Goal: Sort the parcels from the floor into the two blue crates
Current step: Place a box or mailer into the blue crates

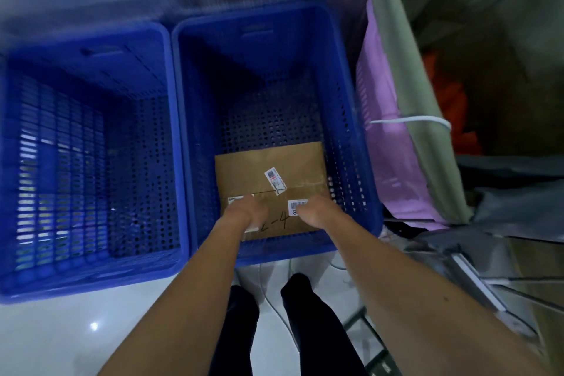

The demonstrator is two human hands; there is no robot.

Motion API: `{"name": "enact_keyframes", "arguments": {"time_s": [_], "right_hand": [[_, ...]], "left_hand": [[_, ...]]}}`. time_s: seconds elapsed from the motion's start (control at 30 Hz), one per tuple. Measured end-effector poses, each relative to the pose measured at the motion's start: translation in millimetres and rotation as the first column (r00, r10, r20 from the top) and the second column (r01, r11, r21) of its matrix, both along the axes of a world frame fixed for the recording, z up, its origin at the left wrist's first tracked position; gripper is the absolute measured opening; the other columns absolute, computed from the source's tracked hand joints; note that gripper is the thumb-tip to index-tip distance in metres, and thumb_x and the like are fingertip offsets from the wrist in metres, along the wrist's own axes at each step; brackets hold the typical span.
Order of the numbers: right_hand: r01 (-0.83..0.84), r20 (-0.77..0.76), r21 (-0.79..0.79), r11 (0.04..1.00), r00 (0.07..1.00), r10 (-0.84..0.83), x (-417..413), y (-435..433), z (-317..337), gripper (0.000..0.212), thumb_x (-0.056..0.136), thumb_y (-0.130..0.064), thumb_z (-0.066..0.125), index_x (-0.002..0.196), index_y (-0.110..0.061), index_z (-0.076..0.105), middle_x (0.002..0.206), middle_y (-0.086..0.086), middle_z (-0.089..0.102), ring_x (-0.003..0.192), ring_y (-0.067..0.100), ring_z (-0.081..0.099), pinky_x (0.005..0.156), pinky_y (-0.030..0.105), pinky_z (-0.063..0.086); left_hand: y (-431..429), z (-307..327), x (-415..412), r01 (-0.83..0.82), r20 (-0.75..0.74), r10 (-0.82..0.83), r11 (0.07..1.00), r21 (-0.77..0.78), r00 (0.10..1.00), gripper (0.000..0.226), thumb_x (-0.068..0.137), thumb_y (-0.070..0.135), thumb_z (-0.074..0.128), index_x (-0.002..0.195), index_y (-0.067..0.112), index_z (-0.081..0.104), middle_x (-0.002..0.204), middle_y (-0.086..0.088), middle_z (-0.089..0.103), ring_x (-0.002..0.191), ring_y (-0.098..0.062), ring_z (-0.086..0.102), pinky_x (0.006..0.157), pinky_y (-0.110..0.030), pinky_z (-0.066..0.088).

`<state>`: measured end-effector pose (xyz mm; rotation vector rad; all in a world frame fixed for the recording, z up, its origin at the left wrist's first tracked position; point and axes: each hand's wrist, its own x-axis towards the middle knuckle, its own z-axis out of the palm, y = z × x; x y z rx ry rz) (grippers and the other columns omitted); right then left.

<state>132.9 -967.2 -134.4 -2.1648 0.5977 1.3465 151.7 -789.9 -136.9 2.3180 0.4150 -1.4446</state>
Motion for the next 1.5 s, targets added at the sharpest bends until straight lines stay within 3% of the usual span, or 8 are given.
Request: {"name": "enact_keyframes", "arguments": {"time_s": [0.23,0.4,0.53,0.6,0.8,0.87,1.07,1.5], "right_hand": [[-0.155,0.142,0.057,0.986,0.979,0.146,3,18,98,0.048,0.095,-0.034,0.047,0.132,-0.005,0.056,0.122,0.014,0.062,0.099,0.027,0.057,0.082,0.035,0.05],[-0.284,0.192,0.087,0.955,0.945,0.264,3,28,155,0.046,0.102,-0.026,0.044,0.141,-0.003,0.048,0.132,0.015,0.056,0.113,0.028,0.055,0.077,0.028,0.038],[-0.421,0.249,0.059,0.905,0.884,0.395,2,52,183,0.028,0.1,-0.029,0.043,0.112,-0.013,0.063,0.122,0.012,0.058,0.104,0.026,0.056,0.08,0.03,0.041],[-0.46,0.27,0.045,0.887,0.86,0.433,0,71,193,0.024,0.102,-0.029,0.041,0.098,-0.016,0.061,0.115,0.008,0.058,0.102,0.025,0.058,0.075,0.028,0.044],[-0.596,0.308,-0.004,0.803,0.763,0.568,-14,161,226,0.039,0.103,-0.038,0.041,0.124,-0.009,0.057,0.109,0.005,0.056,0.094,0.024,0.057,0.069,0.029,0.042],[-0.608,0.325,0.002,0.794,0.751,0.574,-22,199,227,0.037,0.101,-0.042,0.043,0.114,-0.009,0.054,0.111,0.008,0.057,0.093,0.026,0.059,0.071,0.032,0.044],[-0.633,0.434,-0.036,0.773,0.687,0.583,-67,315,231,0.039,0.101,-0.044,0.044,0.07,-0.02,0.039,0.074,0.002,0.045,0.067,0.021,0.047,0.055,0.032,0.036],[-0.673,0.51,-0.093,0.733,0.6,0.616,-147,506,235,0.031,0.092,-0.035,0.046,0.067,-0.021,0.035,0.071,-0.001,0.042,0.069,0.023,0.045,0.051,0.032,0.028]], "left_hand": [[3,103,6,0.088,0.107,-0.083,0.995,-0.045,0.991,0.025,0.095,0.027,0.048,0.075,0.013,0.054,0.089,-0.009,0.06,0.072,-0.02,0.051,0.061,-0.028,0.041],[31,157,-9,0.097,0.203,-0.089,0.995,-0.03,0.975,0.028,0.097,0.022,0.042,0.102,0.004,0.063,0.106,-0.013,0.066,0.097,-0.033,0.061,0.077,-0.034,0.046],[59,198,-32,0.033,0.313,-0.031,0.999,-0.001,0.949,0.029,0.1,0.031,0.046,0.114,0.007,0.054,0.106,-0.008,0.055,0.097,-0.028,0.052,0.082,-0.036,0.043],[81,206,-42,-0.002,0.335,-0.001,1.0,0.008,0.942,0.037,0.098,0.036,0.047,0.118,0.006,0.052,0.102,-0.01,0.055,0.088,-0.026,0.052,0.075,-0.036,0.044],[163,226,-77,-0.08,0.398,0.043,0.994,0.077,0.916,0.035,0.1,0.035,0.046,0.099,0.003,0.061,0.067,-0.008,0.044,0.056,-0.02,0.038,0.058,-0.035,0.035],[196,229,-92,-0.115,0.412,0.072,0.99,0.081,0.908,0.041,0.1,0.035,0.046,0.106,-0.004,0.059,0.068,-0.012,0.047,0.056,-0.021,0.038,0.058,-0.035,0.034],[312,231,-150,-0.119,0.466,0.038,0.982,0.145,0.884,0.039,0.093,0.034,0.047,0.061,0.014,0.038,0.071,-0.008,0.049,0.062,-0.023,0.046,0.061,-0.036,0.036],[538,210,-211,-0.23,0.5,0.139,0.965,0.124,0.855,0.04,0.086,0.049,0.049,0.108,0.02,0.064,0.098,0.0,0.07,0.086,-0.021,0.066,0.08,-0.037,0.057]]}}
